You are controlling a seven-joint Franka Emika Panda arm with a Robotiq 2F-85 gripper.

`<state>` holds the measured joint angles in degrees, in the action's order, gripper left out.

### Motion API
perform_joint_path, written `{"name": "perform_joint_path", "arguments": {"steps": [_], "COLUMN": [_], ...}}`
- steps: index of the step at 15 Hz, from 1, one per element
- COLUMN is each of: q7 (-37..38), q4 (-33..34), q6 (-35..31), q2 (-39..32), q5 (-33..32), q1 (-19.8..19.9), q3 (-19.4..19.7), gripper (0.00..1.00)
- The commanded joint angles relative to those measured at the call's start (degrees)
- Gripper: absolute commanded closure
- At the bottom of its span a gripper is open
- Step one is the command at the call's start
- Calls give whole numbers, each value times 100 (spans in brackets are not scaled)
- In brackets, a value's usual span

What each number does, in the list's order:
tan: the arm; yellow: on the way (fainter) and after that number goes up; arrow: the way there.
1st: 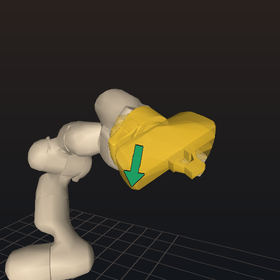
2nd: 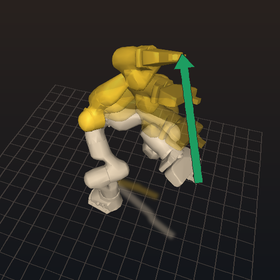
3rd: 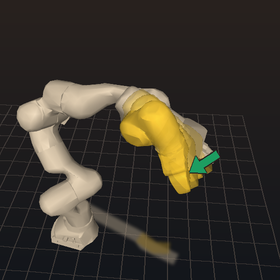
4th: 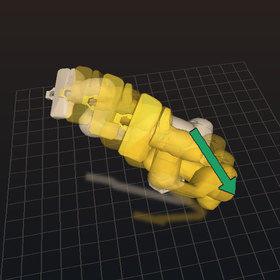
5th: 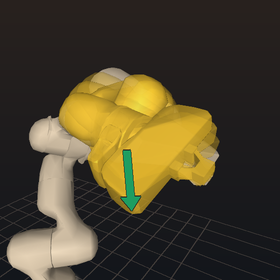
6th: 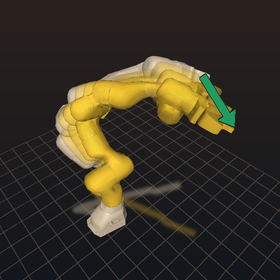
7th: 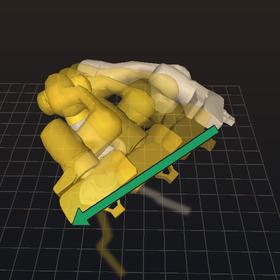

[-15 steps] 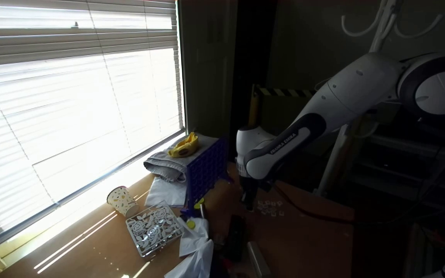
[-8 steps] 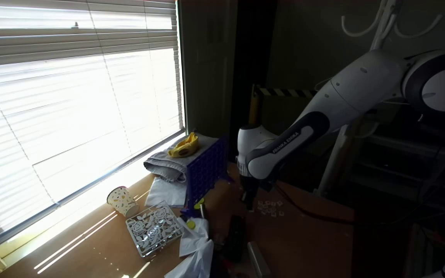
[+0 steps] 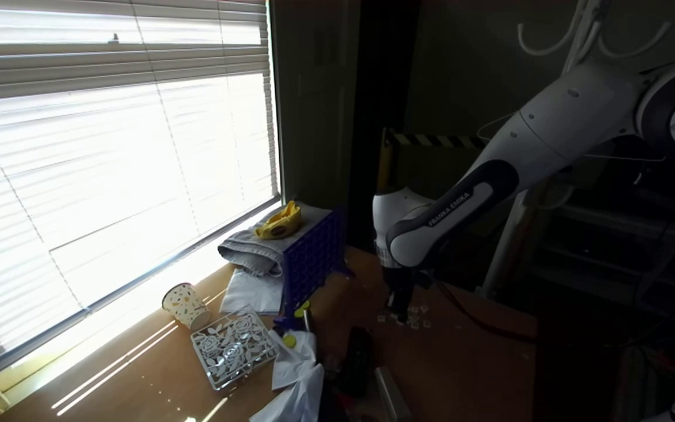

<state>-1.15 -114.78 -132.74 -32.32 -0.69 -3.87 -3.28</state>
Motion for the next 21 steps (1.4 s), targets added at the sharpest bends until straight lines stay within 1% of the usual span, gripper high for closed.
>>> {"name": "perform_joint_path", "arguments": {"steps": [1, 8, 12, 21], "q7": [64, 46, -48, -203], "q4": [-272, -294, -288, -70], "q6": [30, -75, -275, -349], "q2": [185, 76, 69, -168], "q5": [20, 32, 91, 169], "q1": [37, 85, 129, 188], "q3": [62, 148, 82, -26], "gripper": [100, 100, 100, 100]}}
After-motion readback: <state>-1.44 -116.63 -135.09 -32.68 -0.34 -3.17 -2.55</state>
